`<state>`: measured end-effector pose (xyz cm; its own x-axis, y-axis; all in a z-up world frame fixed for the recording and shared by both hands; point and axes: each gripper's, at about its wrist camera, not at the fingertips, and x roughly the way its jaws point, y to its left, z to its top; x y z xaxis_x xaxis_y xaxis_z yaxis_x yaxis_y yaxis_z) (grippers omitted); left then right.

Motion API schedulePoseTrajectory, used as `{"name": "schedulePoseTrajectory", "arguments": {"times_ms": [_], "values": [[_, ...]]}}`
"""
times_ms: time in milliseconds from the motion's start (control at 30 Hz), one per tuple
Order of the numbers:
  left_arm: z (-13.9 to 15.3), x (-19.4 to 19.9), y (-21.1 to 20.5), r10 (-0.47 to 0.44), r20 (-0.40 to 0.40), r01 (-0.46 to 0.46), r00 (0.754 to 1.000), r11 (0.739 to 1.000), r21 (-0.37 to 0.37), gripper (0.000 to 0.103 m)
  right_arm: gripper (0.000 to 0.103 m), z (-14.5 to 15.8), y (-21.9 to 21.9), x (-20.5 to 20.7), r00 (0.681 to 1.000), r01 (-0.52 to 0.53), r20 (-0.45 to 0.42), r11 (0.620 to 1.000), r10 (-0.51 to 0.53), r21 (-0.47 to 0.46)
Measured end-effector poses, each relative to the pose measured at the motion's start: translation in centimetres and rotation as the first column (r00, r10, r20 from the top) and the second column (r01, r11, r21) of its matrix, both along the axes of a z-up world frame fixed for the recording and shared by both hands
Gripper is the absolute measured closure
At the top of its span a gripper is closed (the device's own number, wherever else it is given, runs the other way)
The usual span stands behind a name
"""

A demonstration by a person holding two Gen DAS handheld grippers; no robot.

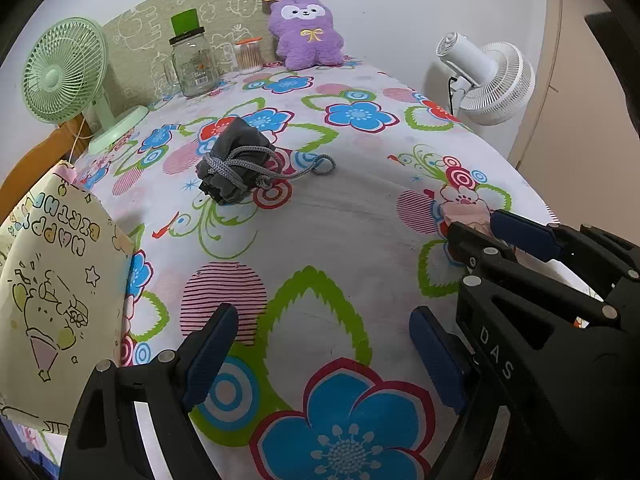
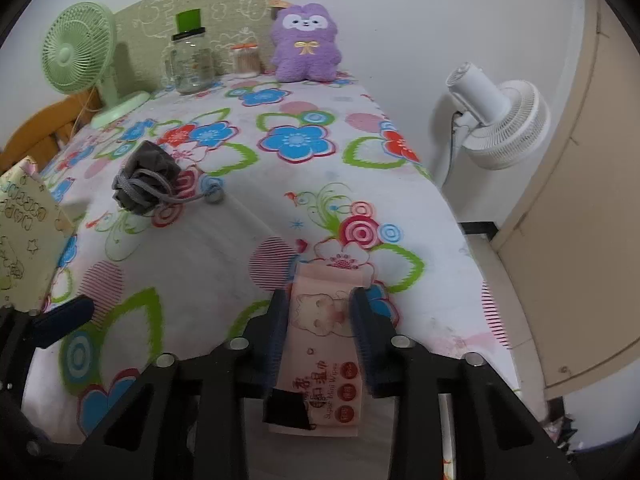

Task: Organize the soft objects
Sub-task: 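Move the right tool to the pink wipes pack and close on it, then lift the pink wipes pack with the right tool while the left tool approaches the grey pouch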

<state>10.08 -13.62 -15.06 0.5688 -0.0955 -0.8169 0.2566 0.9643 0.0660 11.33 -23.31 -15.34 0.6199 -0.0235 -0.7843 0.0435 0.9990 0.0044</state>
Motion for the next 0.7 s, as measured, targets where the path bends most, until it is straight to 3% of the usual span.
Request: {"name": "schedulePoseTrajectory", "arguments": {"times_ms": [100, 167, 233, 267, 700], "values": [[0.02, -0.03, 0.03, -0.001, -0.003, 0.001, 1.000, 1.000, -0.005, 0.015, 0.071, 0.07, 0.02, 0.11, 1.000, -0.002, -0.001, 1.000, 0.002, -0.005], [0.10, -0.01, 0.06, 0.005, -0.003, -0.005, 1.000, 1.000, -0.010, 0.015, 0.079, 0.26, 0.09, 0.06, 1.000, -0.014, 0.007, 1.000, 0.014, 0.001], [0.37, 0.11, 0.14, 0.014, 0.005, -0.014, 1.000, 1.000, -0.011, 0.015, 0.098, 0.64, 0.36, 0.18, 0.999, -0.043, 0.009, 0.999, 0.043, 0.024], [0.45, 0.15, 0.14, 0.017, 0.010, -0.017, 1.000, 1.000, -0.008, 0.015, 0.100, 0.66, 0.48, 0.37, 0.999, -0.053, 0.000, 0.998, 0.053, 0.042], [0.71, 0.33, 0.19, -0.002, 0.006, 0.003, 1.000, 1.000, -0.023, 0.015, 0.094, 0.97, 0.31, 0.45, 0.999, -0.022, -0.042, 1.000, 0.023, 0.010]]}}
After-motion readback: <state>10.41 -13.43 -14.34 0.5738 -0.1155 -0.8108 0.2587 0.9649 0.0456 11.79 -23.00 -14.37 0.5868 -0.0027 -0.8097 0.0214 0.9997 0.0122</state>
